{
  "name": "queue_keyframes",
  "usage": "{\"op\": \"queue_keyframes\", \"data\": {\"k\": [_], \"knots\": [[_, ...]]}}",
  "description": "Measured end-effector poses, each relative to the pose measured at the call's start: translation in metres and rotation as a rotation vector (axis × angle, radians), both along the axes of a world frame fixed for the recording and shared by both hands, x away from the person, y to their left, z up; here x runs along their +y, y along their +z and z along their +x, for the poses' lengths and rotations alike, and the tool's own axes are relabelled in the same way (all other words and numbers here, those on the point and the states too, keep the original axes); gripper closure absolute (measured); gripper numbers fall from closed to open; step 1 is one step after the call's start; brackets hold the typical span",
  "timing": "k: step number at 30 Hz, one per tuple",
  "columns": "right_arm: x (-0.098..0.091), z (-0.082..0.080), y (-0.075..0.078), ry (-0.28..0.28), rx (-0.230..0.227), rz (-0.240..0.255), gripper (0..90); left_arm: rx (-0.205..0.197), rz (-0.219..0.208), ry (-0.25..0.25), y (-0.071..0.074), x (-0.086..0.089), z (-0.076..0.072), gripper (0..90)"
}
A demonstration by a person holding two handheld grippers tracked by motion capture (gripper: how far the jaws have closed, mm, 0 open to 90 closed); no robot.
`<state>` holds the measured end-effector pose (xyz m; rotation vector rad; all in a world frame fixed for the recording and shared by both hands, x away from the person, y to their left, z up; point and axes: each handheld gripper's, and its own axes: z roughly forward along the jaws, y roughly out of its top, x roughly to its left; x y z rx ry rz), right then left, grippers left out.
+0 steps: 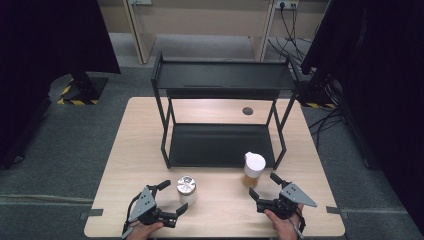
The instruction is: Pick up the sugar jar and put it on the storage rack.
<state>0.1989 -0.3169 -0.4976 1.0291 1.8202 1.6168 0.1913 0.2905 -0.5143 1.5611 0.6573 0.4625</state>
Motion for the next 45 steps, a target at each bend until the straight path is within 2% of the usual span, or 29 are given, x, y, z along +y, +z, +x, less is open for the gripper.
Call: {"op": "queue_keyframes", "data": {"k": [20, 23, 36, 45], "knots": [[0.000, 0.001, -0.001, -0.003, 0.006, 0.006, 0.5, 0.002, 0.005, 0.003, 0.001, -0.002, -0.001, 0.1], [-0.001, 0.001, -0.001, -0.003, 0.006, 0.009, 0.5, 0.018, -0.002, 0.008, 0.001, -0.003, -0.001, 0.0], [-0.002, 0.002, -0.003, -0.011, 0.011, 0.025, 0.5, 0.025, 0.036, 0.017, 0.007, -0.016, 0.005, 0.0], [-0.002, 0.002, -0.003, -0.008, 0.013, 0.025, 0.5, 0.062, 0.075, 0.019, 0.012, -0.027, 0.014, 1.1]]}}
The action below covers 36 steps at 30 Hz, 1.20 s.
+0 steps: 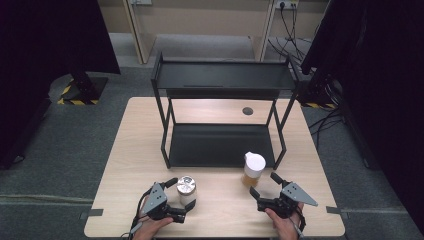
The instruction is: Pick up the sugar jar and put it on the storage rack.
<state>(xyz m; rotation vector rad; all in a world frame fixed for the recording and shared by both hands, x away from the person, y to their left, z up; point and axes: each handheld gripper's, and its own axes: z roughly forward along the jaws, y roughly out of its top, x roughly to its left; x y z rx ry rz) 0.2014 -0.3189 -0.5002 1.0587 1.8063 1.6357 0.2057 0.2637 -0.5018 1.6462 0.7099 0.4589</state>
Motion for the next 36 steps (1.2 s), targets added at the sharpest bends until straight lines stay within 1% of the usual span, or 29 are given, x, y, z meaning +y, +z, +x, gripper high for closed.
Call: {"op": "queue_keyframes", "data": {"k": [4, 9, 11, 13, 16, 19, 22, 25, 28, 31, 33, 36], "knots": [[0.000, 0.000, 0.000, 0.003, -0.001, 0.002, 0.5, 0.010, 0.010, 0.007, 0.001, -0.003, 0.002, 2.9], [0.000, 0.001, 0.000, 0.004, -0.001, 0.002, 0.5, 0.026, 0.020, 0.017, 0.004, -0.006, 0.005, 7.6], [0.000, 0.000, -0.001, 0.004, -0.002, 0.005, 0.5, 0.028, 0.020, 0.016, 0.004, -0.006, 0.006, 10.9], [0.000, 0.000, -0.001, 0.006, -0.004, 0.008, 0.5, 0.030, 0.030, 0.018, 0.005, -0.007, 0.007, 14.0], [0.000, 0.000, -0.001, 0.008, -0.004, 0.008, 0.5, 0.042, 0.034, 0.019, 0.006, -0.008, 0.009, 18.6], [-0.001, 0.000, -0.001, 0.009, -0.005, 0.009, 0.5, 0.042, 0.049, 0.011, 0.008, -0.009, 0.010, 22.9], [0.000, 0.000, -0.001, 0.009, -0.003, 0.011, 0.5, 0.045, 0.062, 0.009, 0.010, -0.010, 0.011, 29.7], [-0.001, 0.000, -0.001, 0.010, -0.004, 0.011, 0.5, 0.046, 0.064, 0.006, 0.010, -0.010, 0.011, 30.0], [-0.001, 0.000, -0.001, 0.009, -0.003, 0.014, 0.5, 0.029, 0.074, 0.009, 0.010, -0.011, 0.010, 30.5], [-0.001, 0.000, -0.002, 0.009, -0.007, 0.013, 0.5, 0.032, 0.077, 0.011, 0.012, -0.011, 0.009, 30.8], [-0.001, 0.000, -0.002, 0.009, -0.009, 0.014, 0.5, 0.038, 0.070, 0.010, 0.013, -0.010, 0.010, 31.0], [-0.001, 0.000, -0.002, 0.008, -0.009, 0.016, 0.5, 0.030, 0.075, 0.006, 0.015, -0.009, 0.010, 31.1]]}}
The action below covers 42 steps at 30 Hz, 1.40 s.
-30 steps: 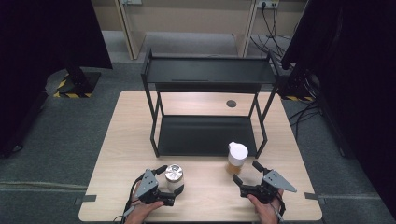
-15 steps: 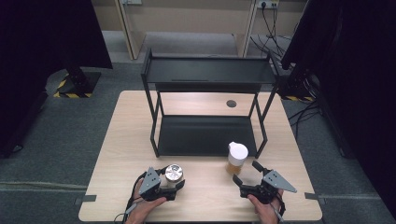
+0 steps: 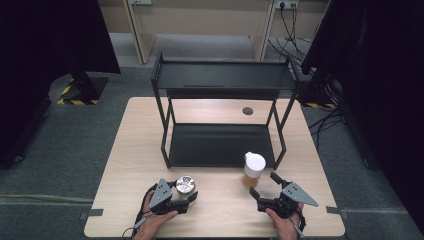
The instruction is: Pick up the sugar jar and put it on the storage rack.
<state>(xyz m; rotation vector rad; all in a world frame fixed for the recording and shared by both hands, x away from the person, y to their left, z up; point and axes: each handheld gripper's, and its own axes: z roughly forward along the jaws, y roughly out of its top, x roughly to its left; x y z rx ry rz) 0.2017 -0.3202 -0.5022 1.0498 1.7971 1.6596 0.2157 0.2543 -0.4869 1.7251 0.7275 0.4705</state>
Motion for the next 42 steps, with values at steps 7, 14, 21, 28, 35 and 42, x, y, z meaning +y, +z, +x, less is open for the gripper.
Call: {"op": "queue_keyframes", "data": {"k": [7, 14, 21, 28, 35, 42], "knots": [[0.000, 0.000, 0.000, -0.001, 0.000, 0.002, 0.5, 0.013, -0.012, -0.009, 0.009, 0.002, 0.002, 31.2], [0.000, 0.000, 0.000, -0.005, 0.002, 0.004, 0.5, 0.015, -0.018, -0.015, 0.019, 0.003, 0.007, 31.1], [-0.001, 0.000, -0.001, -0.004, 0.001, 0.006, 0.5, 0.009, -0.022, -0.028, 0.037, 0.006, 0.015, 31.1], [-0.001, 0.000, -0.001, -0.004, 0.003, 0.008, 0.5, -0.004, -0.041, -0.054, 0.050, 0.009, 0.024, 31.1], [-0.001, 0.000, -0.001, -0.003, 0.004, 0.010, 0.5, -0.021, -0.032, -0.058, 0.066, 0.006, 0.028, 31.1], [-0.002, 0.000, -0.001, -0.002, 0.004, 0.012, 0.5, -0.050, -0.024, -0.069, 0.091, 0.003, 0.034, 31.1]]}}
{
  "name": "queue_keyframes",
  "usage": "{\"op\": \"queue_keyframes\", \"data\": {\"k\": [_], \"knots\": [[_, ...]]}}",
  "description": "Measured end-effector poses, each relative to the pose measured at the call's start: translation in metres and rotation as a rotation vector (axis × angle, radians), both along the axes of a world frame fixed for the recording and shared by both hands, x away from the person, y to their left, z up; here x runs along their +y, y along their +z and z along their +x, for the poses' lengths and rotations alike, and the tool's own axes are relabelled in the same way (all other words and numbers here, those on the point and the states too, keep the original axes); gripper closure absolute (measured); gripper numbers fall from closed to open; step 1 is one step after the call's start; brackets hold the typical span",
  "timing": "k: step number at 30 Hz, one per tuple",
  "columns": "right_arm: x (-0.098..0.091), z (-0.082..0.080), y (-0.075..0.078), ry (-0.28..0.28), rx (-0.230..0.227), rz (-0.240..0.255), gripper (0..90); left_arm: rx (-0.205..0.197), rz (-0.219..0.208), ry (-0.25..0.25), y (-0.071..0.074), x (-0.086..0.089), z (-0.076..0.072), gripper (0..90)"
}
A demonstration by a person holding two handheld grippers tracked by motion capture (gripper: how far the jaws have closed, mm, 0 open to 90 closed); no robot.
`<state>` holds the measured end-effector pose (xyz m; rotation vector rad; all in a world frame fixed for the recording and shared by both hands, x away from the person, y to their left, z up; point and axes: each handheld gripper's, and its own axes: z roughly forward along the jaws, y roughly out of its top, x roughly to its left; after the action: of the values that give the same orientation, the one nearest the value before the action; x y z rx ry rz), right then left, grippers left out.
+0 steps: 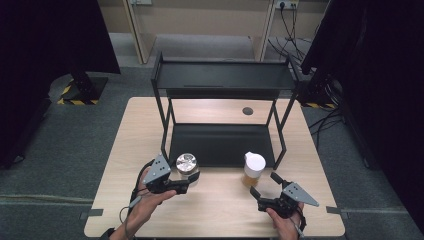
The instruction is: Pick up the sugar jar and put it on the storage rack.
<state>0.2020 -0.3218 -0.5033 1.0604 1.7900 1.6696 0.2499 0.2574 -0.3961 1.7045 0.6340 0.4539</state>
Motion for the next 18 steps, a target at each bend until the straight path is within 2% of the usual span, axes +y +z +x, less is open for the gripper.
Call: {"op": "queue_keyframes", "data": {"k": [8, 12, 14, 18], "knots": [[0.000, 0.000, 0.000, 0.001, 0.001, 0.000, 0.5, -0.018, -0.009, -0.017, 0.031, -0.002, 0.016, 31.2], [0.000, 0.000, 0.000, -0.001, 0.002, 0.002, 0.5, -0.011, -0.016, -0.026, 0.048, -0.003, 0.025, 31.1], [0.000, 0.000, 0.000, 0.000, 0.001, 0.002, 0.5, -0.008, -0.020, -0.026, 0.051, -0.003, 0.027, 31.1], [0.000, 0.000, 0.000, 0.000, 0.001, 0.001, 0.5, -0.002, -0.021, -0.024, 0.072, -0.002, 0.037, 31.2]]}}
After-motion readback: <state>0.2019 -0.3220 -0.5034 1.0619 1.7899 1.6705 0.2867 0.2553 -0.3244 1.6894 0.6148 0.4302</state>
